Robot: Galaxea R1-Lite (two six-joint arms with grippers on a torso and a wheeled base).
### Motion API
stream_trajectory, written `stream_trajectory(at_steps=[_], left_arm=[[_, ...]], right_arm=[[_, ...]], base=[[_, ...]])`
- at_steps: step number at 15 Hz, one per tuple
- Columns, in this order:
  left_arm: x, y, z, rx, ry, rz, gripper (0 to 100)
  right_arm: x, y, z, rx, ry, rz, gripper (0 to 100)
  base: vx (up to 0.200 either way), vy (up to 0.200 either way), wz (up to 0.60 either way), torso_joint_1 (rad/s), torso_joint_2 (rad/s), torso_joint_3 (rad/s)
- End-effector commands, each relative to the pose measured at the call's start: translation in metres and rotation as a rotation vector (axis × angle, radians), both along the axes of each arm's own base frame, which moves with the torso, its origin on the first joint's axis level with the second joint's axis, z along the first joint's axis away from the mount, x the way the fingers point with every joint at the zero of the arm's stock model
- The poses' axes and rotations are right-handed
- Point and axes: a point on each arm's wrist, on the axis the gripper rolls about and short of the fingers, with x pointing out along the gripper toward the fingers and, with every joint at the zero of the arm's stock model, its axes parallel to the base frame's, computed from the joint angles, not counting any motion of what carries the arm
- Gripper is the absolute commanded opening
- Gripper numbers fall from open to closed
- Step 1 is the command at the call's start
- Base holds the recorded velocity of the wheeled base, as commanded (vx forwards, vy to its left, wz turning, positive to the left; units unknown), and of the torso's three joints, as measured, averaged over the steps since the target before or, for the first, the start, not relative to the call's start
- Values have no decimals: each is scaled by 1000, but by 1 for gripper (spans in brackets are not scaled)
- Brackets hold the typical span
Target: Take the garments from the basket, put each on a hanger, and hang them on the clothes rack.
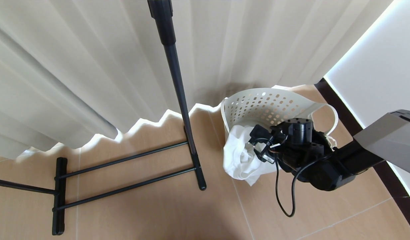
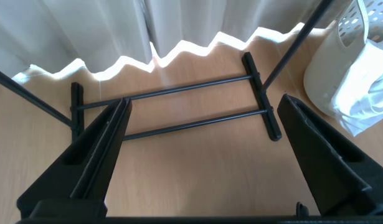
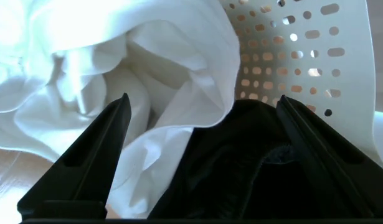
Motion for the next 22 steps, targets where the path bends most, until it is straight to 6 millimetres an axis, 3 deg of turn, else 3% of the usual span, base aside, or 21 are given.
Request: stream_trajectory(at_steps=[1,10,22], left_arm=[[0,0,0,-1,0,1,100],[0,0,0,-1,2,1,100],[0,0,0,-1,0,1,100]], right_arm=[[20,-2,-9,4,-31,-39,100],[50,5,-15,12,-101,-103,100],[53,6,1,186,-167,-147,100]], base=[[0,0,0,0,0,0],[0,0,0,0,0,0],[0,0,0,0,0,0]])
